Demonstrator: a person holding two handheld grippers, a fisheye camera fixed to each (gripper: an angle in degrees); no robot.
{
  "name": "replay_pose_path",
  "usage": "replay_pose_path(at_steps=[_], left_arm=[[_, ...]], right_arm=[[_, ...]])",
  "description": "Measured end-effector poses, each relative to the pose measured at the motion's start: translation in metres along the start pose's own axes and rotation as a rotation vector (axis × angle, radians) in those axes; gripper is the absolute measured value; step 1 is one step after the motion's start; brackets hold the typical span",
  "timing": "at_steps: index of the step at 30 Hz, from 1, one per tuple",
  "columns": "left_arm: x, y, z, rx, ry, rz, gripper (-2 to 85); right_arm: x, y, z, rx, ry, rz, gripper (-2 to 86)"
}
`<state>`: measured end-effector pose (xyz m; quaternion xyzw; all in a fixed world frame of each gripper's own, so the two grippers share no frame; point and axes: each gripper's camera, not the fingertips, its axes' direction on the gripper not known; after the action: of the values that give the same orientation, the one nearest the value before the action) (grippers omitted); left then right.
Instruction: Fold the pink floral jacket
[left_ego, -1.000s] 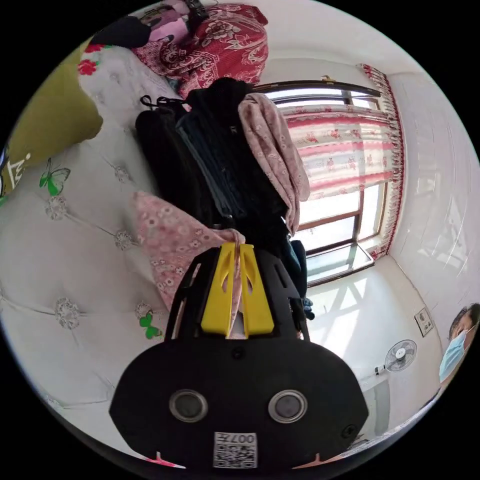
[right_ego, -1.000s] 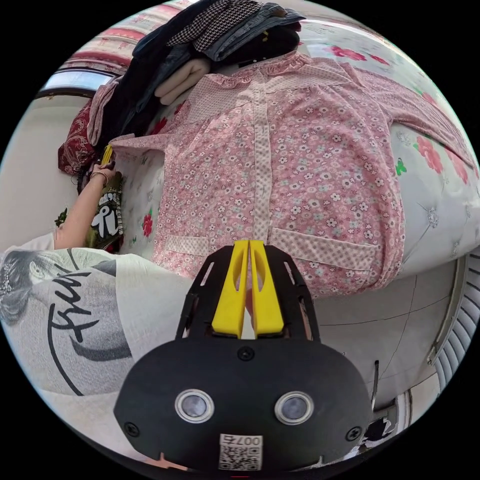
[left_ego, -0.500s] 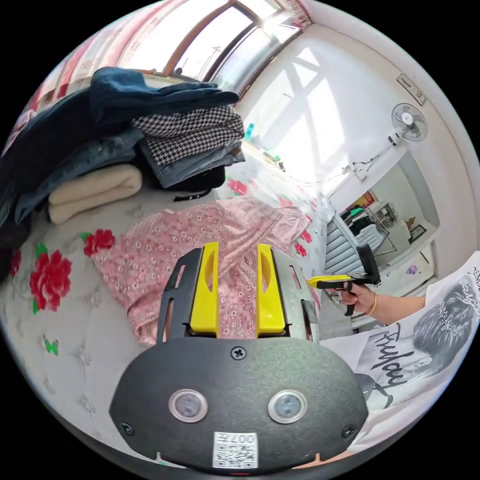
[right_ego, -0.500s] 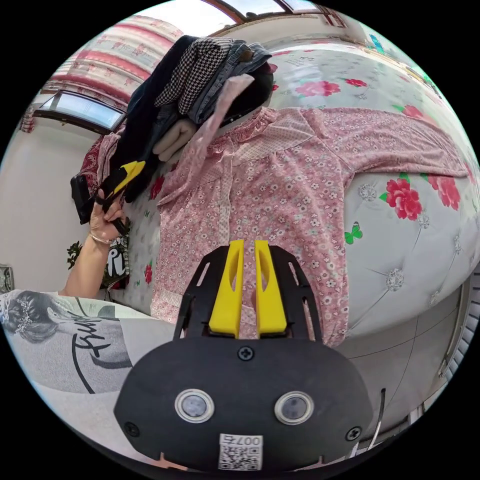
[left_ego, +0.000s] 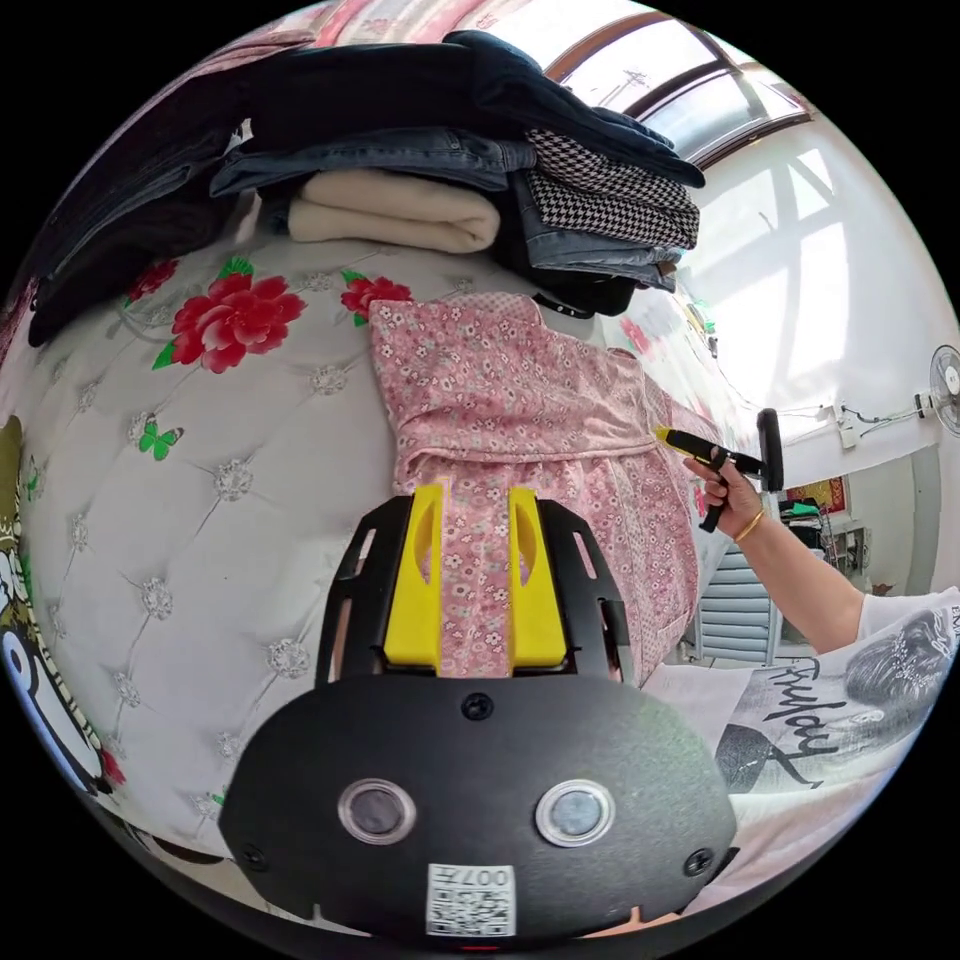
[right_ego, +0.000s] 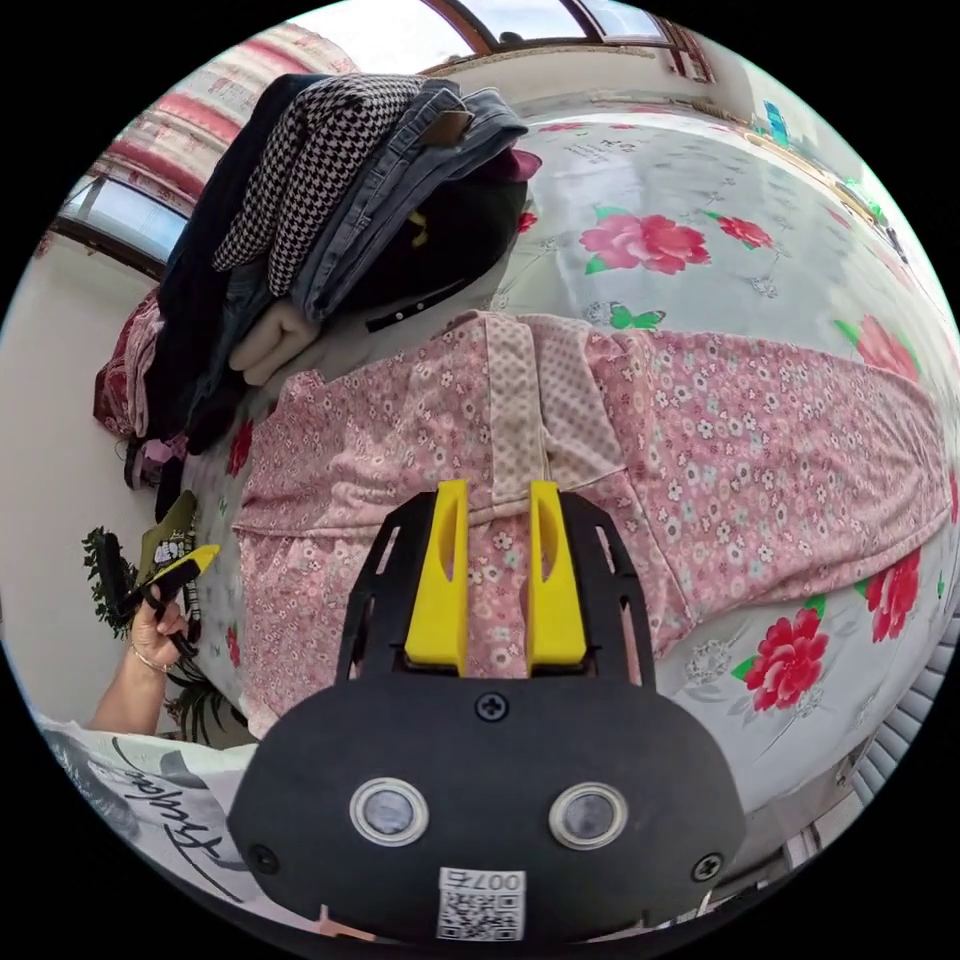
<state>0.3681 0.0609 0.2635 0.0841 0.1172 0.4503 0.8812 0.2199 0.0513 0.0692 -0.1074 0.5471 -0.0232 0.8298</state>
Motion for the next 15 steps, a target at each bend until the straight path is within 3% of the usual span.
replay_pose_path(at_steps=[2, 4, 6, 10, 15], left_arm=[[-0.004, -0.001, 0.011, -0.018, -0.004, -0.036, 8.9], [-0.008, -0.003, 0.022, -0.037, -0.020, -0.068, 9.0], [-0.011, -0.005, 0.036, -0.067, -0.032, -0.091, 9.2], [-0.010, -0.008, 0.044, -0.062, -0.045, -0.095, 9.2], [-0.011, -0.018, 0.052, -0.046, -0.089, -0.087, 9.3]], right_arm=[[-0.005, -0.008, 0.000, 0.022, 0.112, -0.009, 0.8], [-0.010, -0.014, -0.007, 0.008, 0.102, -0.046, 0.2], [-0.014, -0.002, -0.037, 0.122, 0.087, -0.143, -0.1], [0.005, 0.019, -0.074, 0.194, 0.117, -0.136, -0.1], [0.019, -0.011, -0.049, 0.081, -0.001, -0.098, 1.0]])
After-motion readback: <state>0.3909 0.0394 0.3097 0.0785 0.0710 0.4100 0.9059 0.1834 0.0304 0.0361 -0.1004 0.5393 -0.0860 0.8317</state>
